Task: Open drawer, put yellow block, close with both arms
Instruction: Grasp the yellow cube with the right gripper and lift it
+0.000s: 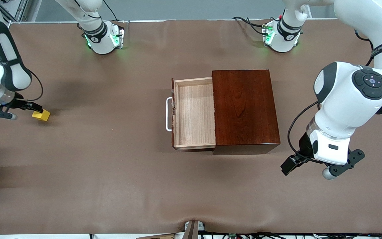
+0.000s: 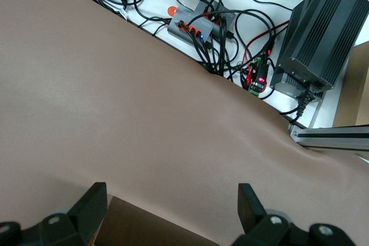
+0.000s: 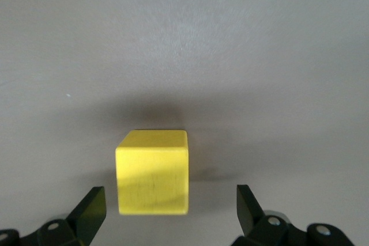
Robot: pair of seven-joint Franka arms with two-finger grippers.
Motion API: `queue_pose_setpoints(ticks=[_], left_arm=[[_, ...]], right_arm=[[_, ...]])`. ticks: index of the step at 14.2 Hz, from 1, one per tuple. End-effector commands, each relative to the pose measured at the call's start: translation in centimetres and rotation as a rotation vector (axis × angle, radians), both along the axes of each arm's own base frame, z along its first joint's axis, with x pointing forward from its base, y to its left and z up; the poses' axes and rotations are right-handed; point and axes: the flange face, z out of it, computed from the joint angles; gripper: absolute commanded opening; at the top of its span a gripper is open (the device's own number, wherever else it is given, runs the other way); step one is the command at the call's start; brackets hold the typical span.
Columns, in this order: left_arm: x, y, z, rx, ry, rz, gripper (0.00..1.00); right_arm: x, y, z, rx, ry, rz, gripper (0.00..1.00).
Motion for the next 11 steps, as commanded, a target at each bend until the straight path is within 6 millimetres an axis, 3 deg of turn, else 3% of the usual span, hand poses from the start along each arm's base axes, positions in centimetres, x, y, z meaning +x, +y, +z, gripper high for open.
queue_pose_setpoints(ticks=[1,3,4,5,6,7,9,11], left_arm=[[-0.6,0.0,0.2,0.002,0.012,-0.023,1.0],[-0.8,-0.6,0.1,0.0,0.013,-0.029,1.0],[-0.9,-0.8,0.1,-0.001,0.013,-0.03,1.0],[-0.9,-0.8,-0.1,0.001,0.019,-0.031,1.0],[-1.0,-0.8,-0.5,0.007,0.03,-0.034,1.0],[-1.0,-0.8,-0.6,0.008,0.031,-0.036,1.0],[-0.9,-0.3,-0.7,0.014,0.033,-0.043,1.0],[-0.8,0.2,-0.5,0.021,0.028,-0.057,1.0]], right_arm=[[0.5,0.3,-1.3,0.029,-0.01,-0.026,1.0],[0.6,0.5,-2.3,0.025,-0.016,-0.027,1.0],[0.7,0.8,-2.5,0.028,-0.013,-0.021,0.7],[0.9,0.9,-2.4,0.027,-0.016,-0.02,0.33],[1.1,0.8,-2.2,0.024,-0.022,-0.018,0.07],[1.4,0.7,-1.8,0.022,-0.027,-0.019,0.0],[2.3,1.2,0.1,0.022,-0.046,-0.006,0.0],[4.1,2.9,5.8,0.025,-0.081,0.033,0.0]])
